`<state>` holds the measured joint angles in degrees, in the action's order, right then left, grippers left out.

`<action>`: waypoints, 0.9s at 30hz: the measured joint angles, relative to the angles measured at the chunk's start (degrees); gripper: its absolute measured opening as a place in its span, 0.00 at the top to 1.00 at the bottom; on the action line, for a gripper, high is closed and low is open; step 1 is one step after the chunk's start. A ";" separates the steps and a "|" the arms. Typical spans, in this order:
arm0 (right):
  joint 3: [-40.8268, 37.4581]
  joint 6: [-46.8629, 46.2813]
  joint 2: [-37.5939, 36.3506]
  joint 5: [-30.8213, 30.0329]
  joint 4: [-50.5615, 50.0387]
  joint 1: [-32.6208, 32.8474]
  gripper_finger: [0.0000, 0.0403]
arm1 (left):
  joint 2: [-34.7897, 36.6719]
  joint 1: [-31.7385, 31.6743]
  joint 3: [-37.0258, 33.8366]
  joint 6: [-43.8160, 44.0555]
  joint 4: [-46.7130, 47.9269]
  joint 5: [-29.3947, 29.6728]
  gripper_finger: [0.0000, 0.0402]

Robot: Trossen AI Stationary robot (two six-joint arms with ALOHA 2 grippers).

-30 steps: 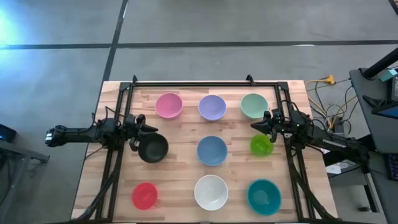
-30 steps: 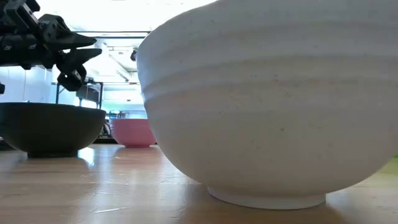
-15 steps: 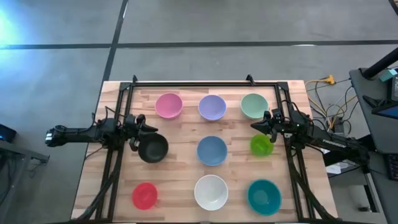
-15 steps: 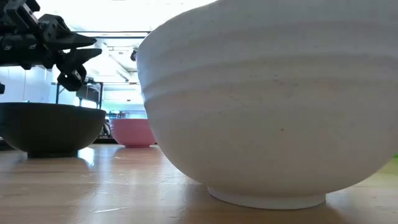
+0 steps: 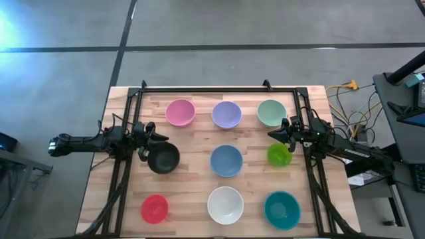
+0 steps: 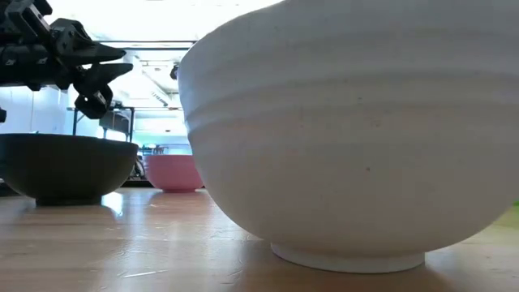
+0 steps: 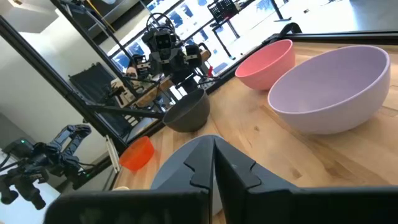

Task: Nest bowls inside each other

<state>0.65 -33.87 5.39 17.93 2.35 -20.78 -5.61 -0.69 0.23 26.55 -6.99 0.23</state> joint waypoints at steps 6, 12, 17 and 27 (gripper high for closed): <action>0.01 0.00 0.00 0.02 0.00 0.02 0.98 | 0.00 0.00 0.01 0.00 -0.01 0.02 0.78; 0.00 0.00 0.00 0.01 -0.01 0.02 0.98 | 0.00 0.00 0.00 0.00 -0.02 0.02 0.78; 0.01 -0.86 0.02 0.02 0.00 0.02 0.98 | 0.00 0.00 0.01 0.00 -0.02 0.02 0.78; 0.01 -49.47 0.04 -2.94 -0.14 0.02 0.98 | 0.01 0.02 0.01 0.00 -0.02 0.02 0.78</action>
<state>0.67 -83.33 5.43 15.00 2.21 -20.75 -5.59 -0.67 0.24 26.55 -7.01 0.25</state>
